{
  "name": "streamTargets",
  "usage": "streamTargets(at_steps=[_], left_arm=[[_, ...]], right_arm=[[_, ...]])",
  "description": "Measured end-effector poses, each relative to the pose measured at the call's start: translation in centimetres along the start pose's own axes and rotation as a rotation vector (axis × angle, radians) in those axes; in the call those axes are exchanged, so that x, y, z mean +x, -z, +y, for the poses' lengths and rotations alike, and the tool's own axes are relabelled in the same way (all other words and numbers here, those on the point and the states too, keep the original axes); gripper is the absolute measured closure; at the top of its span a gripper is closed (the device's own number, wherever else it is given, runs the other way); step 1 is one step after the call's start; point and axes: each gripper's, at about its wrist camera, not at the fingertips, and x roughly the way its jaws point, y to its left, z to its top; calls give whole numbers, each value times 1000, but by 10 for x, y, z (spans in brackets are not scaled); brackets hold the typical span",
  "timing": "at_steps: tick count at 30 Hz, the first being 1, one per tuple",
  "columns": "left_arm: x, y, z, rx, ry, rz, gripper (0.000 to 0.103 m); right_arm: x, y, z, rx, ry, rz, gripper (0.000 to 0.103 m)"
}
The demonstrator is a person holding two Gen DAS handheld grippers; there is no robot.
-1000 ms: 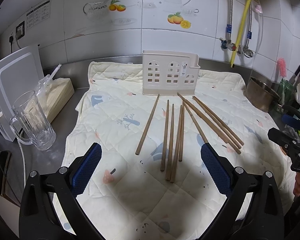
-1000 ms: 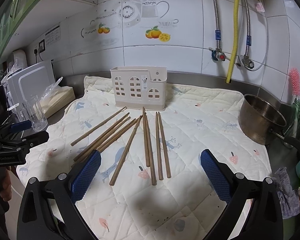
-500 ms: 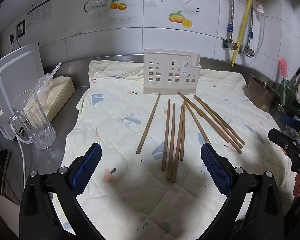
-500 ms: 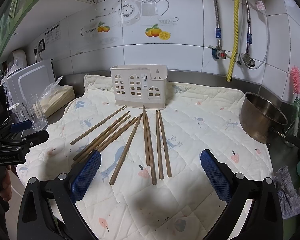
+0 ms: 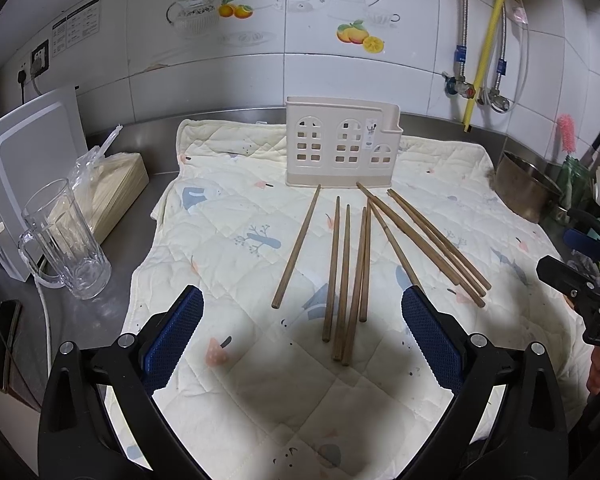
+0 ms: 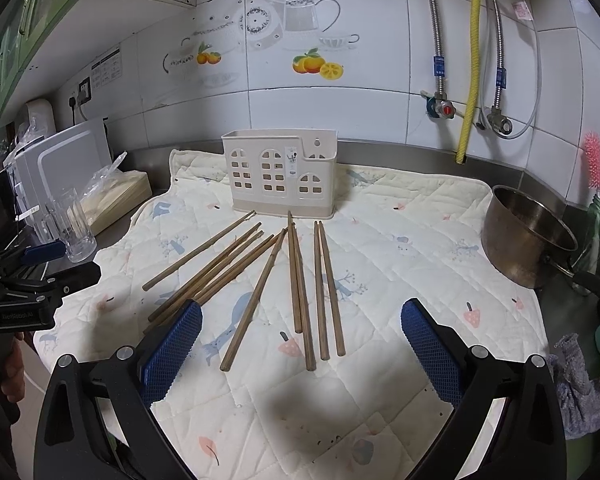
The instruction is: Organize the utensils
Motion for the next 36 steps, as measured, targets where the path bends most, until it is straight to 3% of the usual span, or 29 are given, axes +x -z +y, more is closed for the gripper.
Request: streamTargets(at_steps=[26,36], left_arm=[[-10,-4,0,-8,4,-31,5],[0,-4,0,-5,8,-4,5]], right_arm=[[-12,-5,0,-3,-13,-28,6],[-2,-4,1,-9,-23,0,6]])
